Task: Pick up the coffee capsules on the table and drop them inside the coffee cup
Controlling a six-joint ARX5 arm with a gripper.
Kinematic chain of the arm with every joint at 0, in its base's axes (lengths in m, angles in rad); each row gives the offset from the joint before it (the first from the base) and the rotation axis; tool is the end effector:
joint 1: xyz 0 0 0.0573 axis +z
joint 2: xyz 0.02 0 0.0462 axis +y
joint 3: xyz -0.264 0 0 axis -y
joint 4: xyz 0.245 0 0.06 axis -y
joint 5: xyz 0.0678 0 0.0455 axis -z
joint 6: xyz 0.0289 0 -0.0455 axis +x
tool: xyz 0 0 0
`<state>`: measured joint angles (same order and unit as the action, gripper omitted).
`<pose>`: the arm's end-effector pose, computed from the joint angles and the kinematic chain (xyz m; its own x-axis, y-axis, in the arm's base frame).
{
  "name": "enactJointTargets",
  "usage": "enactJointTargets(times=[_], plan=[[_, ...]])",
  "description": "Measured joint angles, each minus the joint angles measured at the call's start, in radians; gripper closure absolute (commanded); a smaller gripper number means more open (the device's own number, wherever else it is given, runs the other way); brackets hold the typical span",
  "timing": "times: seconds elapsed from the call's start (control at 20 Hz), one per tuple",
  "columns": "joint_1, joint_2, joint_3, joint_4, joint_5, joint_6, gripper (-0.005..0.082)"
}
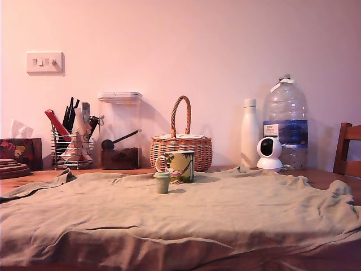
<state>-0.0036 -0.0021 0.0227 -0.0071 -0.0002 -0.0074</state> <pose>0.0961 -0.0003 0.1707 0.9998 -0.0034 0.0177 0.0035 1.0000 -0.0074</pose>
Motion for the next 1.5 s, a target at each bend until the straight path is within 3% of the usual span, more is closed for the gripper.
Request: enactJointTargets(times=[0.05, 0.1, 0.3, 0.55, 0.7, 0.85, 1.05, 1.5], plan=[[0.003, -0.001, 0.008, -0.032, 0.048, -0.020, 0.0793], [0.007, -0.001, 0.025, -0.112, 0.088, -0.114, 0.0793], [0.007, -0.001, 0.030, -0.177, 0.114, -0.141, 0.0793], [0.006, -0.001, 0.030, -0.106, 0.267, -0.149, 0.0792], [0.000, -0.001, 0.030, -0.097, 0.314, -0.191, 0.0792], [-0.025, -0.001, 0.030, -0.097, 0.327, -0.222, 0.0792], [-0.084, 0.019, 0.039, -0.097, 0.332, -0.222, 0.0792], [-0.238, 0.400, 0.075, 0.172, 0.259, -0.198, 0.0792]])
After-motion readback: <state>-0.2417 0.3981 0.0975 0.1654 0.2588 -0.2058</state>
